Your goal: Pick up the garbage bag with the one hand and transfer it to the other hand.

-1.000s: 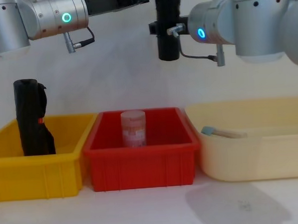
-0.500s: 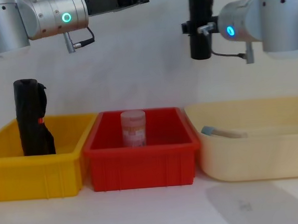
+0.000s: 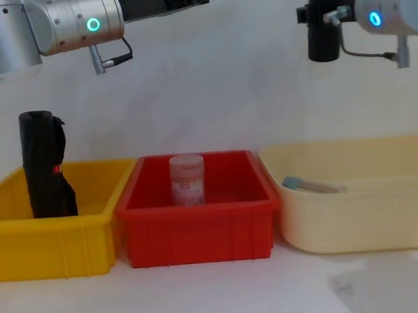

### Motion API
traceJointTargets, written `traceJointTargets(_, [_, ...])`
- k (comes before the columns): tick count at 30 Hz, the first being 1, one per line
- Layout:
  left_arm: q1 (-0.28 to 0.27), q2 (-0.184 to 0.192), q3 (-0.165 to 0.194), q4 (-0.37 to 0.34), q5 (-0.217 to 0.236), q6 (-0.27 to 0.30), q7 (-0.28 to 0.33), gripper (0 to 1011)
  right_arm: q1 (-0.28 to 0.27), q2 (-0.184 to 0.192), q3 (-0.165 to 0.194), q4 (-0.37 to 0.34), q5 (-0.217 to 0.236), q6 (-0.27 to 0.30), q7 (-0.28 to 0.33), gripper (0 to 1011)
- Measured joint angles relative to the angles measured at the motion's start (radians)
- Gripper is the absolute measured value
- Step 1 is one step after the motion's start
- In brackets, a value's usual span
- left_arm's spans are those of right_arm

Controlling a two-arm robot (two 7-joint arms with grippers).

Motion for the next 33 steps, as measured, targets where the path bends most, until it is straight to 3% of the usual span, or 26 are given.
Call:
traceJointTargets(7, [0.0, 0.0, 0.0, 0.0, 0.0, 0.0, 0.0, 1002, -0.033, 0.023, 0.008, -0.073, -0.008, 0.026, 0.003, 510])
traceJointTargets(18, [0.0, 0.0, 0.0, 0.0, 0.0, 0.0, 0.0, 1002, -0.056, 0.039, 0.013, -0.123, -0.013, 0.044, 0.006, 510])
traceJointTargets(33, [0.0, 0.0, 0.0, 0.0, 0.0, 0.0, 0.0, 1002, -0.068, 0.047, 0.015, -0.15, -0.016, 0.053, 0.007, 902])
